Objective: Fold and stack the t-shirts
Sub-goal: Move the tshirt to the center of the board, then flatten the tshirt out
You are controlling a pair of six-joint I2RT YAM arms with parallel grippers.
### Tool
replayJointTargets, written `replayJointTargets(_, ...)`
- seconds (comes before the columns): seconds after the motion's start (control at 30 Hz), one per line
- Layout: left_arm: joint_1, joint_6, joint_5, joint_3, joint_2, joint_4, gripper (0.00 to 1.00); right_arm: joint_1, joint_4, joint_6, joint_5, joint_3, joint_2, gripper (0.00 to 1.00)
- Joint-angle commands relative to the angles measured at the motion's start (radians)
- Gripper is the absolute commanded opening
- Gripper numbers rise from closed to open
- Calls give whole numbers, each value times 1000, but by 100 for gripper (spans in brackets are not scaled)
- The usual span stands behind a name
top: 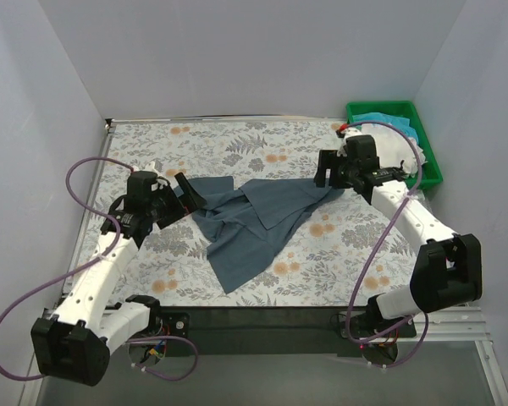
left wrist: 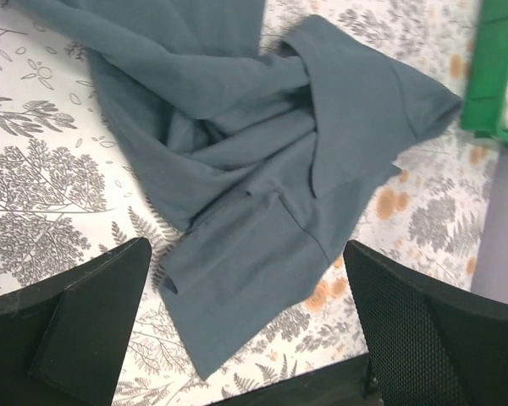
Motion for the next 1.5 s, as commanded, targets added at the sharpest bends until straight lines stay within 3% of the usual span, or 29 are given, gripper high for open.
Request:
replayJointTargets(0.0, -3, -16, -74, -16, 90, 74, 90, 73, -11, -71, -175, -27, -9, 70)
replayJointTargets(0.33, -3, -95, -66, -90, 333, 251, 82, 502, -44, -55, -119, -99, 86, 68)
replayJointTargets(0.7, -5, -95, -59, -97, 503, 338, 77, 584, -55, 24, -31, -106, 233, 67)
replayJointTargets(0.8, -6, -98, -57, -105, 525, 361, 72, 586, -60, 29, -1, -107, 256, 62)
replayJointTargets(0.83, -8, -98, -62, -102, 531, 364, 71, 586, -60, 31, 6, -109, 256, 56)
replayJointTargets(0.9, -17, -96, -65, -96, 543, 373, 63, 586, -75, 32, 18, -110, 258, 51)
replayJointTargets(1.0, -34, -98, -74, -97, 577, 389, 50, 586, -106, 32, 44, -115, 244, 34)
replayJointTargets(1.03, -38, -101, -77, -102, 588, 393, 45, 584, -113, 32, 55, -119, 236, 24)
replayJointTargets(1.1, -51, -108, -82, -117, 599, 421, 25, 586, -144, 28, 90, -121, 215, 10)
replayJointTargets(1.2, -55, -105, -118, -101, 596, 406, 0, 575, -190, 12, 163, -107, 186, 1)
replayJointTargets(1.3, -54, -53, -265, -26, 534, 256, 0, 534, -279, -11, 272, -80, 137, 1)
replayJointTargets(1.47, -55, 118, -592, 341, 430, -108, 0, 416, -432, -64, 377, 27, -12, 1)
